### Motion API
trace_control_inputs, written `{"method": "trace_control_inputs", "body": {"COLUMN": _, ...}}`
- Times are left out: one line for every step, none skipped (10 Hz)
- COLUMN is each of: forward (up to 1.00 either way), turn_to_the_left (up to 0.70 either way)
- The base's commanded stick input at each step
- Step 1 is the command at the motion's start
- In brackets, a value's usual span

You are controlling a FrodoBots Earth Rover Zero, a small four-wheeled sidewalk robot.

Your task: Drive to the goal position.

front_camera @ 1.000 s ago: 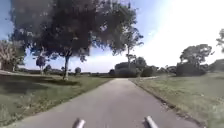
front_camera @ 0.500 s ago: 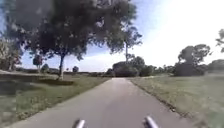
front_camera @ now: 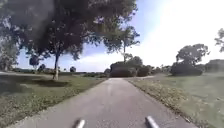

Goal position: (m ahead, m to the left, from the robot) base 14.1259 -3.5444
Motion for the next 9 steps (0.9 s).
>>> {"method": "trace_control_inputs", "body": {"forward": 0.70, "turn_to_the_left": 0.35}}
{"method": "trace_control_inputs", "body": {"forward": 0.70, "turn_to_the_left": 0.13}}
{"method": "trace_control_inputs", "body": {"forward": 0.70, "turn_to_the_left": 0.00}}
{"method": "trace_control_inputs", "body": {"forward": 0.70, "turn_to_the_left": 0.00}}
{"method": "trace_control_inputs", "body": {"forward": 0.70, "turn_to_the_left": 0.00}}
{"method": "trace_control_inputs", "body": {"forward": 0.70, "turn_to_the_left": 0.00}}
{"method": "trace_control_inputs", "body": {"forward": 0.70, "turn_to_the_left": 0.00}}
{"method": "trace_control_inputs", "body": {"forward": 0.70, "turn_to_the_left": 0.00}}
{"method": "trace_control_inputs", "body": {"forward": 0.70, "turn_to_the_left": 0.00}}
